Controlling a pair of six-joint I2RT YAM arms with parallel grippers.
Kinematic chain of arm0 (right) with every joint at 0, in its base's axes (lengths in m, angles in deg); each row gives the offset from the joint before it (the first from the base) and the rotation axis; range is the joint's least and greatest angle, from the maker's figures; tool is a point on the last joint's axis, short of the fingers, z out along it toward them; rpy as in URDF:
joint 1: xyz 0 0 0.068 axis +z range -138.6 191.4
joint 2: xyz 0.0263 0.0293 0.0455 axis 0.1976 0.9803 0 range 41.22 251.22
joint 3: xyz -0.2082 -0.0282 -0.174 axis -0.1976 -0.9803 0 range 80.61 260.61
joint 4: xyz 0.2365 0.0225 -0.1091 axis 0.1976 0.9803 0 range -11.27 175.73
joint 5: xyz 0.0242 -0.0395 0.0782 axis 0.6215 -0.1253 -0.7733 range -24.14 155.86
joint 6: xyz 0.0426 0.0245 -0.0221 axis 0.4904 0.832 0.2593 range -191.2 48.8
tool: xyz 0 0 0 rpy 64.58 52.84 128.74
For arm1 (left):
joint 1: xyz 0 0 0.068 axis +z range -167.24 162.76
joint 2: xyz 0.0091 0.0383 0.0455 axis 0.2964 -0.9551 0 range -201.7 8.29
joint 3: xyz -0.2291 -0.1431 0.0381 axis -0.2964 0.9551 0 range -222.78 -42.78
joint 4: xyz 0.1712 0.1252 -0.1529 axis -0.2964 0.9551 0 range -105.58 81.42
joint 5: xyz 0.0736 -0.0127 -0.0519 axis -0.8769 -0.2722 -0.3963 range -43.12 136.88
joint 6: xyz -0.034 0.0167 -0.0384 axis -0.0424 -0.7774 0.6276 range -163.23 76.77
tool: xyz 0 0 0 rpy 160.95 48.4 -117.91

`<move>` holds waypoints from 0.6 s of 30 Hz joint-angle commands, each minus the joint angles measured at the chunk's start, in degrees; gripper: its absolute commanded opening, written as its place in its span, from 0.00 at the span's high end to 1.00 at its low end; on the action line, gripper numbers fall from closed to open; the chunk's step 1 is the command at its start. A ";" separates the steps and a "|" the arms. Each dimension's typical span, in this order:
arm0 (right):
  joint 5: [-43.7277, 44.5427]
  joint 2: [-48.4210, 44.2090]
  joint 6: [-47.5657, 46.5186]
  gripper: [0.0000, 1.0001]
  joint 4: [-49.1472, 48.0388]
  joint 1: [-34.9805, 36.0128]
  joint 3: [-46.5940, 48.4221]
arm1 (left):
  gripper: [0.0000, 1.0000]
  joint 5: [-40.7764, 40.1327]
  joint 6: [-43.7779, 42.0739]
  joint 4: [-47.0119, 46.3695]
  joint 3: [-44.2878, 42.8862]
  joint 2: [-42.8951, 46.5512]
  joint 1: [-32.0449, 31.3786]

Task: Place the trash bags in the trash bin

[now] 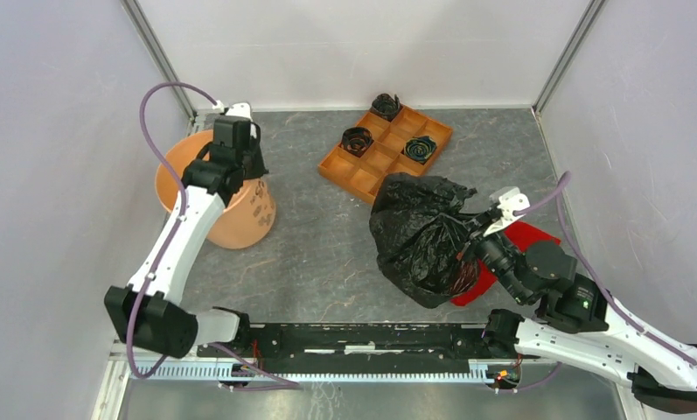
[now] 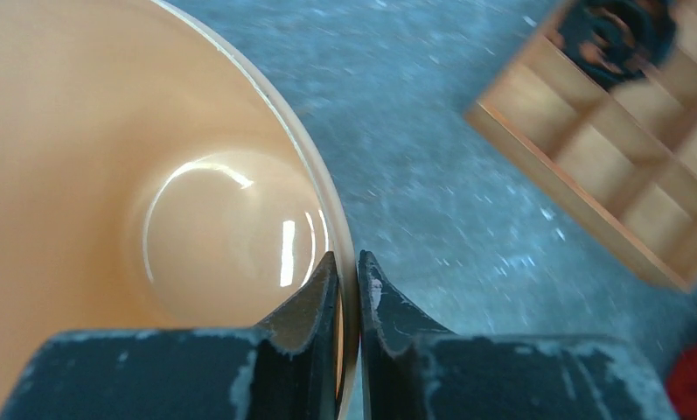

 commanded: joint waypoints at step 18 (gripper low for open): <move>5.06 2.66 1.80 0.99 2.58 0.00 11.17 | 0.93 22.52 11.92 -14.94 10.44 5.44 -40.66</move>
